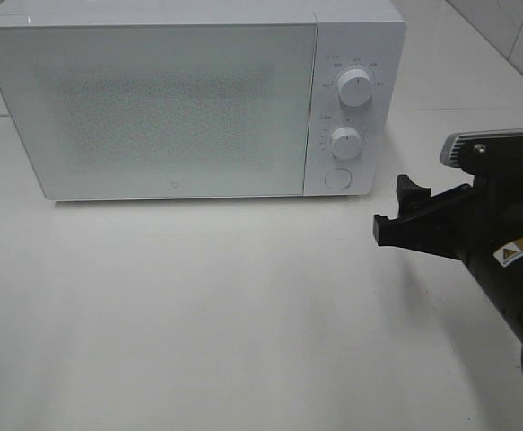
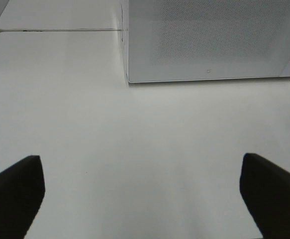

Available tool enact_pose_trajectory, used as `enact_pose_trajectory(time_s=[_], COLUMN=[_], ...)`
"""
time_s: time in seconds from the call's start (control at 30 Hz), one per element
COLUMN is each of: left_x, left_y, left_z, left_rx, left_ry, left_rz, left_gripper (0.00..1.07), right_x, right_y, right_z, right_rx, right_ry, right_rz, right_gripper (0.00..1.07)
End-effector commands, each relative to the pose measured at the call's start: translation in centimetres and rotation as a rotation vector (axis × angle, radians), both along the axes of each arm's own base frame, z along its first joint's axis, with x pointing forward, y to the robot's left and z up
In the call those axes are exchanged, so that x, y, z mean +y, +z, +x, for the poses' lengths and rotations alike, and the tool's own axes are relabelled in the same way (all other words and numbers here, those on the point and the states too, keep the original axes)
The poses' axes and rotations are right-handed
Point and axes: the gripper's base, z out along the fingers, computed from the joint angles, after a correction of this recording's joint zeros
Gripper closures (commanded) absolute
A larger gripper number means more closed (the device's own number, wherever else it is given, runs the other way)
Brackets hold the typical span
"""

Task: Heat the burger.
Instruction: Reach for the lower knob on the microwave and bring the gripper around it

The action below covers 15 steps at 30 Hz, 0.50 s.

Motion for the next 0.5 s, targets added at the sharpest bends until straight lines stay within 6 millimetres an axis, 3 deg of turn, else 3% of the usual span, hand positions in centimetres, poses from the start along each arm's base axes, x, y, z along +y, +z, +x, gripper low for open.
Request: enact_pose_trajectory(time_s=[0.03,0.5], left_x=[0.0,0.0], left_y=[0.0,0.0], left_z=[-0.3,-0.3], left_rx=[-0.030,-0.030], left_ry=[0.001,0.001], left_rz=[-0.002,-0.002], left_gripper=[0.06,0.06], right_x=[1.3,4.5], right_y=[0.2,-0.3], right_z=[1.3,4.6], right_rx=[-0.054,-0.122], right_ry=[0.000,0.008], right_rz=[-0.004,0.010], right_gripper=[0.37,0.37])
